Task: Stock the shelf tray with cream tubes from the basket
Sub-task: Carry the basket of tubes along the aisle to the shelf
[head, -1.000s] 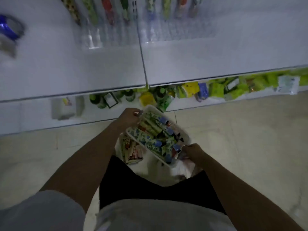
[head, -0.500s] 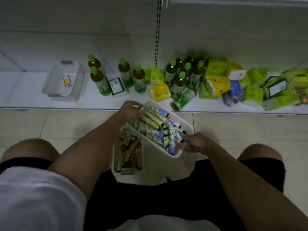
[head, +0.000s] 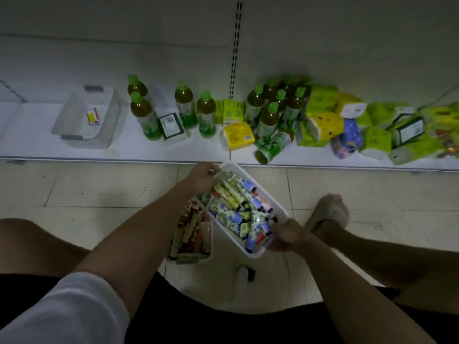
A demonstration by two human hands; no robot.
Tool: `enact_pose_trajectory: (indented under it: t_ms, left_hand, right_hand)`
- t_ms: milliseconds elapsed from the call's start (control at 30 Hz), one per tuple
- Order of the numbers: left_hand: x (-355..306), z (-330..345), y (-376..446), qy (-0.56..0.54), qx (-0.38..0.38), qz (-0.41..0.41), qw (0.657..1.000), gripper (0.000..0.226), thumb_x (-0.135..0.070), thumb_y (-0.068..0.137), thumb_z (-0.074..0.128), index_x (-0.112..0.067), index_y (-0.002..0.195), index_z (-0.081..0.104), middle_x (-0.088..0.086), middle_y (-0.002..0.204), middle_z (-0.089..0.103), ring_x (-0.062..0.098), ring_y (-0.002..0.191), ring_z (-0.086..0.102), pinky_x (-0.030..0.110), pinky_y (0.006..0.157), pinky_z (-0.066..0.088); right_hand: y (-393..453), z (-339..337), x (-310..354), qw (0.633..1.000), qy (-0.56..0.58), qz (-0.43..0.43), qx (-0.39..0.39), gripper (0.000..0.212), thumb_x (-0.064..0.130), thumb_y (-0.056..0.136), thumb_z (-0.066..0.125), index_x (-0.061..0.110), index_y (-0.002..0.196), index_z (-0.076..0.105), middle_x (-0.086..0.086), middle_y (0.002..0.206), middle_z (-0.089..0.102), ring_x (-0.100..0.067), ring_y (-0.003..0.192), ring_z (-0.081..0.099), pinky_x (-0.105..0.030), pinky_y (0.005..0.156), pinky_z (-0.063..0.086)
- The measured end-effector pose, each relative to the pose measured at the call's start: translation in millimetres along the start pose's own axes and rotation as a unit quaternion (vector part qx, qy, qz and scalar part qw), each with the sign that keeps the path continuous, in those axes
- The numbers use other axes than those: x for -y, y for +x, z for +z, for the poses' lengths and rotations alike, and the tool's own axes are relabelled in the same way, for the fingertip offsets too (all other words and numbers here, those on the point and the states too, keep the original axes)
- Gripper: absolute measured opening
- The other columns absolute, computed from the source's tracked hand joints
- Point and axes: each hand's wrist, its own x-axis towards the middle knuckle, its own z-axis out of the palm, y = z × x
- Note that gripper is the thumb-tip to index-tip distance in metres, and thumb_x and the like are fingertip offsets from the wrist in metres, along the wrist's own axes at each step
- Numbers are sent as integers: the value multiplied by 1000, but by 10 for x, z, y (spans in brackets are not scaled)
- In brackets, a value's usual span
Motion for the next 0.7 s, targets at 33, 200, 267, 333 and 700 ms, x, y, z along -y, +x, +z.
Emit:
enact_pose_trajectory:
  t_ms: [33, 200, 267, 333, 700]
  left_hand:
    - [13, 84, 104, 33, 10, -9, 999, 41, -10, 85, 67, -5, 125, 60, 14, 128, 60, 22, 104, 57, 22, 76, 43]
    - [25, 529, 674, 155, 107, -28, 982, 42, -5, 92, 51, 6, 133, 48, 25, 137, 47, 35, 119, 49, 36, 90, 41]
    - [46, 745, 863, 172, 145, -19, 974, 47, -3, 93, 50, 2, 139, 43, 24, 143, 43, 36, 127, 44, 33, 96, 38]
    - [94, 953, 1011, 177, 166, -5, 970, 55, -3, 91, 51, -6, 145, 38, 19, 149, 37, 33, 134, 39, 31, 104, 34]
    - [775, 894, 880, 111, -23, 83, 990, 43, 11, 83, 52, -6, 121, 64, 14, 127, 60, 30, 118, 52, 28, 103, 32]
  right_hand:
    - [86, 13, -82, 1000, 14, 7, -4, 32, 25, 97, 59, -7, 98, 62, -30, 90, 68, -41, 81, 68, -48, 75, 58]
    - [485, 75, -407, 994, 87, 71, -10, 22, 15, 97, 56, -3, 85, 61, -18, 58, 64, -25, 47, 59, -32, 53, 51]
    - [638, 140, -539, 985, 134, 105, -13, 17, 13, 97, 56, -4, 95, 60, -15, 54, 63, -22, 42, 59, -30, 46, 52]
    - [805, 205, -656, 977, 165, 133, -16, 21, 14, 98, 56, -6, 106, 61, -17, 58, 66, -23, 45, 64, -31, 46, 56]
    - [1251, 428, -809, 937, 186, 276, 109, 28, -6, 96, 49, -13, 123, 53, -27, 109, 66, -31, 88, 67, -32, 70, 60]
